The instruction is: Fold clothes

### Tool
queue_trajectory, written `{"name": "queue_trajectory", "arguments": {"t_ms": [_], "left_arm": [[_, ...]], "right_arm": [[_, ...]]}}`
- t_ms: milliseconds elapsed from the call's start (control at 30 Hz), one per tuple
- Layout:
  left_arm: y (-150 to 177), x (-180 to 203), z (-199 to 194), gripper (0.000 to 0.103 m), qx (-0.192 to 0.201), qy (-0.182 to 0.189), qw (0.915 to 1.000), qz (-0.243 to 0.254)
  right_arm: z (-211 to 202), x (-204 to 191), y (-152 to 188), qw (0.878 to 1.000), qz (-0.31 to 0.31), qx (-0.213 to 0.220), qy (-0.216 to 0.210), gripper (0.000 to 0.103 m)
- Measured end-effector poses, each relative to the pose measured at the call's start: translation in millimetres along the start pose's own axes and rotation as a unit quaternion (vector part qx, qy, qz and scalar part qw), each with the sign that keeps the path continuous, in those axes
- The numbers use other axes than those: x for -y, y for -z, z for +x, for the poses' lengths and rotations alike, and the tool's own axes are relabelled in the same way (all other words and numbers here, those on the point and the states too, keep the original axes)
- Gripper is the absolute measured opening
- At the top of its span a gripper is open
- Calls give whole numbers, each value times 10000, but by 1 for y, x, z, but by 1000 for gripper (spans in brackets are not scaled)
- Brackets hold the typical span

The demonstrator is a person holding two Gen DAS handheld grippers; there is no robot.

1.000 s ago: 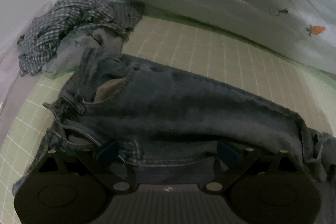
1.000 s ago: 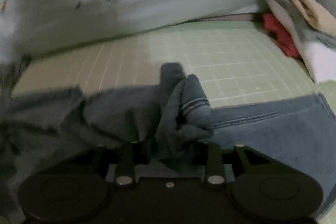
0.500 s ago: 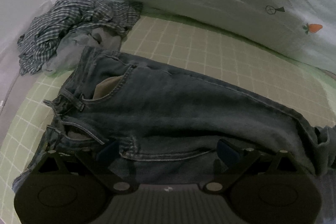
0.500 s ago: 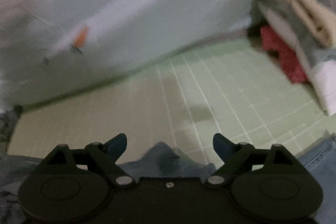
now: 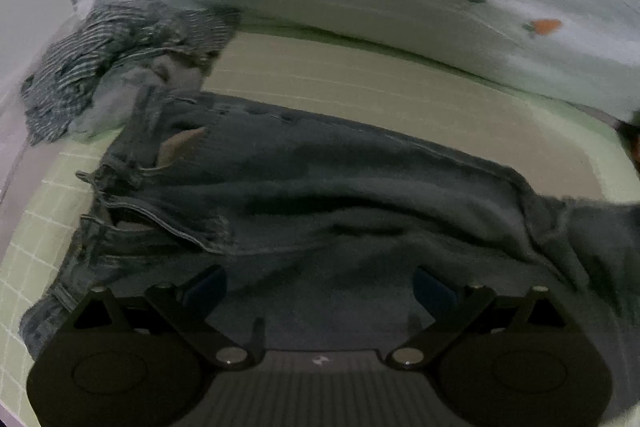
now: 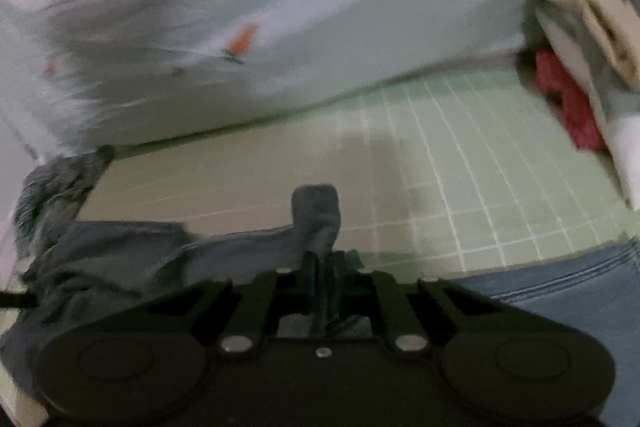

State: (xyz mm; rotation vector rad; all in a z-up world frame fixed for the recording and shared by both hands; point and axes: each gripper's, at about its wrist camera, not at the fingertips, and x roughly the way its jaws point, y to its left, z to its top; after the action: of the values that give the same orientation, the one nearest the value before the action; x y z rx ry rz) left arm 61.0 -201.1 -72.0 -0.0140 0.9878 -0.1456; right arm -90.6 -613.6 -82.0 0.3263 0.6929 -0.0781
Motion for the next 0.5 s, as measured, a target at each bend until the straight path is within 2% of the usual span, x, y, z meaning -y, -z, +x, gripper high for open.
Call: {"name": "queue_trajectory", "arguments": {"t_ms": [67,133,267,400,467,500], "left_arm": [[7,6,-4,99,-5,81,9999,103],[15,13,-9,99,-10,153,9997,208],[32,23,-17,99,-81,247,9990,352],[47,25,-21,99,-165,249,9989,354],[51,24,-23,99,-195,222,9990,326],[53,24,-24,99,-192,214,9991,315]], "right_arm": [[-15,-15,9,9997,-161,80,-137,9],[-19,-31,24,9991,-362,-24,-215,9],[-10,-48,58,9974,-479,-495,-215,9],[-10,-52,79,9960,-366,-741,-333,11],[-14,-49,79,9967,-224,-694,-356,20],[-17,-47,76,9973,-131,-629,-360,36]]}}
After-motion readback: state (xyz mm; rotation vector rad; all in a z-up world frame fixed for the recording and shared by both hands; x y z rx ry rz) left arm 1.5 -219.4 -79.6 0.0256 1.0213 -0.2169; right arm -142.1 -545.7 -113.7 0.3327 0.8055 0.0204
